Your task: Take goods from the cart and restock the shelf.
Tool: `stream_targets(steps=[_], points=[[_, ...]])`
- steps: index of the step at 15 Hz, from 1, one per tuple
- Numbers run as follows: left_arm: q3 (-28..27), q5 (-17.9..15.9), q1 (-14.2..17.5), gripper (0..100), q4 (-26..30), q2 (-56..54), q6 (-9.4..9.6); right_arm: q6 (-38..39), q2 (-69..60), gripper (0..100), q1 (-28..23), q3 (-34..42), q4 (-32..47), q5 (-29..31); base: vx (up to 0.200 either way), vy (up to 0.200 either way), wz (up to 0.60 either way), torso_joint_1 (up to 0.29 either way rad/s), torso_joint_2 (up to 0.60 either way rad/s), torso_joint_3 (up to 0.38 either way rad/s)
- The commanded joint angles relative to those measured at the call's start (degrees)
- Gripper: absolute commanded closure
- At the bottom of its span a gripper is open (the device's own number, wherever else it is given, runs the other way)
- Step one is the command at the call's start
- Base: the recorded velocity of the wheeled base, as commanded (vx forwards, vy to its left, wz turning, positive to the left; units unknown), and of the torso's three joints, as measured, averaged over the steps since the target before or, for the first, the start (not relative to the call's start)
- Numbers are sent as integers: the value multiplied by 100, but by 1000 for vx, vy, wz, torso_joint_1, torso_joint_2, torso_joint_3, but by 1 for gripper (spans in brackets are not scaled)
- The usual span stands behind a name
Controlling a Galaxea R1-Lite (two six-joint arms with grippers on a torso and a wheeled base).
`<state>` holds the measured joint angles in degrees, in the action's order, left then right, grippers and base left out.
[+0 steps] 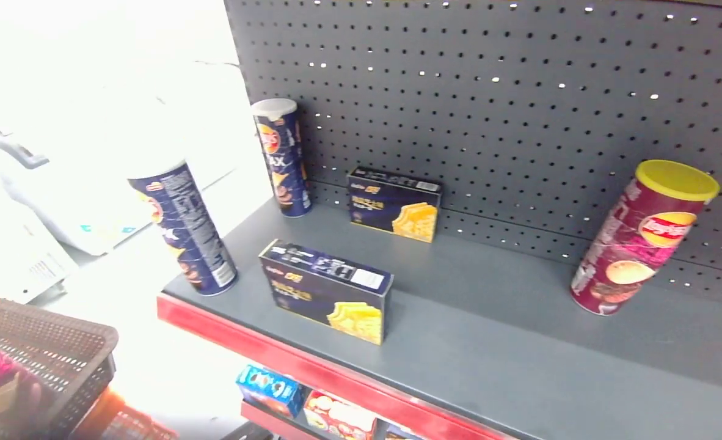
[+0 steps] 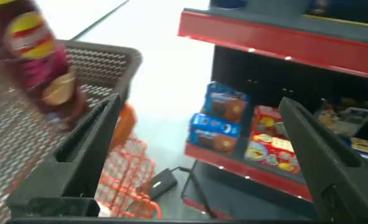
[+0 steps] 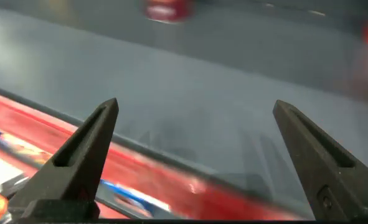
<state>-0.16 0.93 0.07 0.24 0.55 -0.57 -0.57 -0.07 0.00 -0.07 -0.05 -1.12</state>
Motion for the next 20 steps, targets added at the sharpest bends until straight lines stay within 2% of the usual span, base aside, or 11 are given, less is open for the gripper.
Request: stream_targets(steps=[1, 7, 20], points=[[7, 4, -7, 0, -7, 7, 5, 5, 7, 0, 0, -1, -4, -2, 0, 0, 600, 7, 2, 2], [7, 4, -7, 0, -16, 7, 5, 5, 7, 0, 0, -1, -4, -2, 0, 0, 600, 2, 5, 2], [7, -14, -7, 0, -16, 7, 31, 5, 7, 0, 0, -1, -4, -2, 0, 0, 0, 0, 0, 0]])
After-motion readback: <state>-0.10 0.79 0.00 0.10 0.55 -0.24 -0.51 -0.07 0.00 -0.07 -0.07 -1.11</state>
